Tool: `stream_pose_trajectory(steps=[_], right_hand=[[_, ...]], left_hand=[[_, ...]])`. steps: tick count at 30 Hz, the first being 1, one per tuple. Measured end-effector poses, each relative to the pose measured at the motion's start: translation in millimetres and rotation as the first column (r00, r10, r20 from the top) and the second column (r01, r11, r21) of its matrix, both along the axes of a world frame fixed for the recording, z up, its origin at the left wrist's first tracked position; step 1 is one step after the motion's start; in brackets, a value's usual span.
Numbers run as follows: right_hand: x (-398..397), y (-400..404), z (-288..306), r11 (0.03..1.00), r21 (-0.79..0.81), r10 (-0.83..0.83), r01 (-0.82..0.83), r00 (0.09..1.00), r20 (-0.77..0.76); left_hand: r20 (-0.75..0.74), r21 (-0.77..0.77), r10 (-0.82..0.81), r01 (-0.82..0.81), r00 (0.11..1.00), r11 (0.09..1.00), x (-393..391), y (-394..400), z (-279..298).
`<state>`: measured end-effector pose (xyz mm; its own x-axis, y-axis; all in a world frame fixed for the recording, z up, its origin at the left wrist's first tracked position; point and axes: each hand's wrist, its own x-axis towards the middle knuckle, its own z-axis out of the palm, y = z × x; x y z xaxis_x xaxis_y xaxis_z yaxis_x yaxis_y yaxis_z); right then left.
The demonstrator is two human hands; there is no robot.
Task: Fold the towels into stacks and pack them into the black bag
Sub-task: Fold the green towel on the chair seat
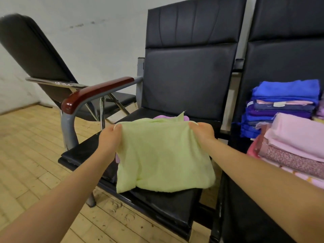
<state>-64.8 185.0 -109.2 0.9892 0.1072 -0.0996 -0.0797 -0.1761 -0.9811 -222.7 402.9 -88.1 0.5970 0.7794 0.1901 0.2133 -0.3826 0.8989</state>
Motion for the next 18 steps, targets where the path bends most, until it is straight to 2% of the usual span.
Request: stream_pose_trajectory(steps=[3, 6, 9, 12, 14, 16, 18], right_hand=[[14.8, 16.0, 0.2, 1.0, -0.004, 0.018, -0.018, 0.998, 0.057], [45.0, 25.7, 12.8, 0.997, -0.082, 0.039, -0.016, 0.957, 0.286], [76.5, 37.7, 34.6, 0.983, -0.182, 0.081, 0.004, 0.885, 0.459], [103.1, 61.3, 40.6, 0.929, -0.368, 0.198, 0.024, 0.811, 0.551], [116.9, 77.5, 23.5, 0.828, -0.56, 0.383, -0.021, 0.752, 0.537], [125.5, 86.5, -9.4, 0.64, -0.764, 0.612, -0.085, 0.657, 0.44], [124.6, 83.6, -37.2, 0.469, -0.88, 0.749, -0.071, 0.56, 0.354]], left_hand=[[0.022, 0.057, -0.011, 0.01, 1.0, 0.998, 20.1, 20.2, 1.6], [-0.012, 0.132, -0.012, 0.014, 1.0, 0.991, 39.7, 39.4, -5.3], [-0.044, 0.215, -0.034, 0.043, 0.998, 0.976, 64.0, 58.5, -8.2], [-0.075, 0.322, -0.016, 0.039, 0.997, 0.946, 90.3, 78.1, -15.6], [-0.14, 0.383, 0.016, 0.039, 0.99, 0.923, 106.4, 89.1, -28.7], [-0.202, 0.404, -0.005, 0.088, 0.979, 0.91, 119.8, 96.5, -46.7], [-0.269, 0.404, -0.085, 0.193, 0.959, 0.894, 127.1, 98.8, -63.7]])
